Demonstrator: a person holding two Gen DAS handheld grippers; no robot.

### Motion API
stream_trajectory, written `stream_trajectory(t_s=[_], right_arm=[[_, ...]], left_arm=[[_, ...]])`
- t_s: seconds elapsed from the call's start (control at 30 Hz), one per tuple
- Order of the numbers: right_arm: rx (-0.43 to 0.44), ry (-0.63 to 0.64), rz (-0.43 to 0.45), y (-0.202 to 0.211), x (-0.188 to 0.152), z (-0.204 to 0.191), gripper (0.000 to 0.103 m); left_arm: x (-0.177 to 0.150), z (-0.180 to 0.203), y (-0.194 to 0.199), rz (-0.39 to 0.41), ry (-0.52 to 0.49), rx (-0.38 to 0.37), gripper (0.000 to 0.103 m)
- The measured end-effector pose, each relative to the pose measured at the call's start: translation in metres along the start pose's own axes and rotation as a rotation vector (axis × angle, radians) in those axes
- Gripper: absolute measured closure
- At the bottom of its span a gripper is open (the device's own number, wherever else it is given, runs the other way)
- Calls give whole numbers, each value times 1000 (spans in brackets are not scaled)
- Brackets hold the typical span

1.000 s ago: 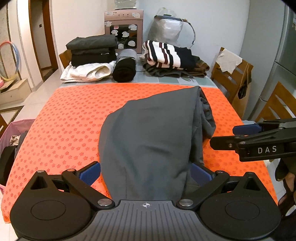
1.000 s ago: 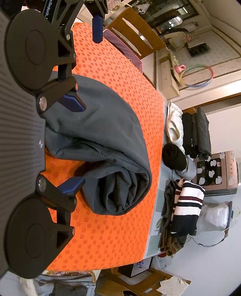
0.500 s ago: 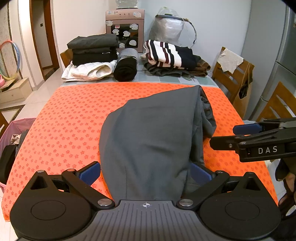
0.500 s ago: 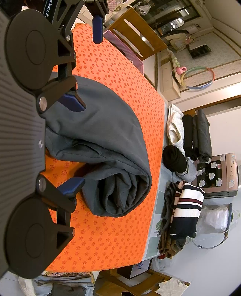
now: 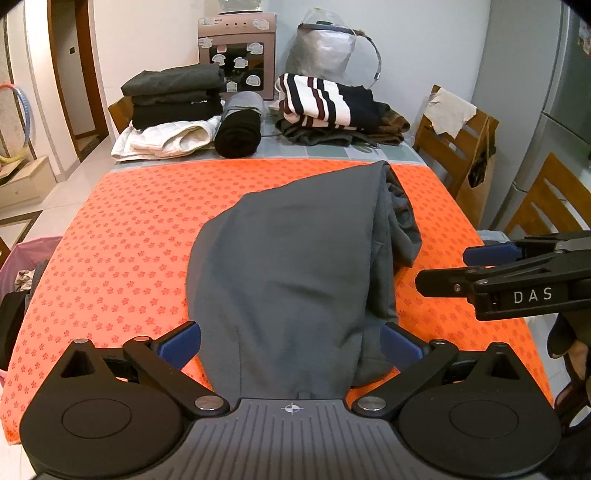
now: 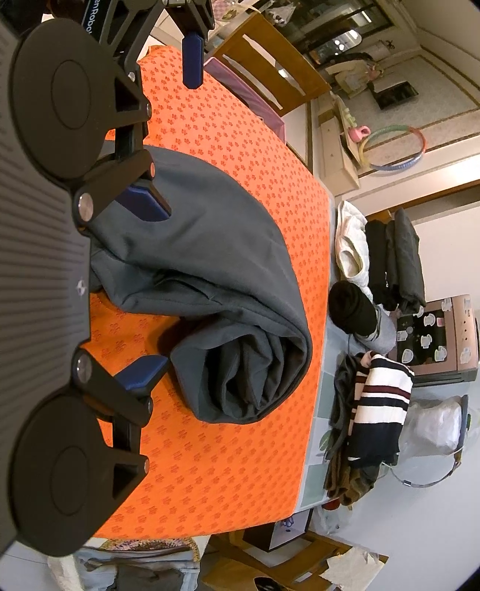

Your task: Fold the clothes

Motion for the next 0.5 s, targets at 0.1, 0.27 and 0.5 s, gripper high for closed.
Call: stream_trajectory(t_s=[0.1, 0.27, 0.5], right_arm=[[1, -1, -2, 0, -1, -1, 18], [4, -3, -4, -2, -1, 0, 18], [3, -5, -6, -4, -1, -1, 18]], left_arm=[[-1, 0, 0, -4, -1, 0, 0], [0, 0, 0, -8, -1, 1, 0], [0, -2, -2, -13, 4, 2, 0]])
Point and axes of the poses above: each gripper's, at about its wrist camera, not at the fingertips, and y roughly against the way its jaws point, z to its right, x to its top, the point moved 3 cm from there along -y, roughly the way its jaws point, and after that the axes turned 10 degrees about y, right-handed, at the moved point
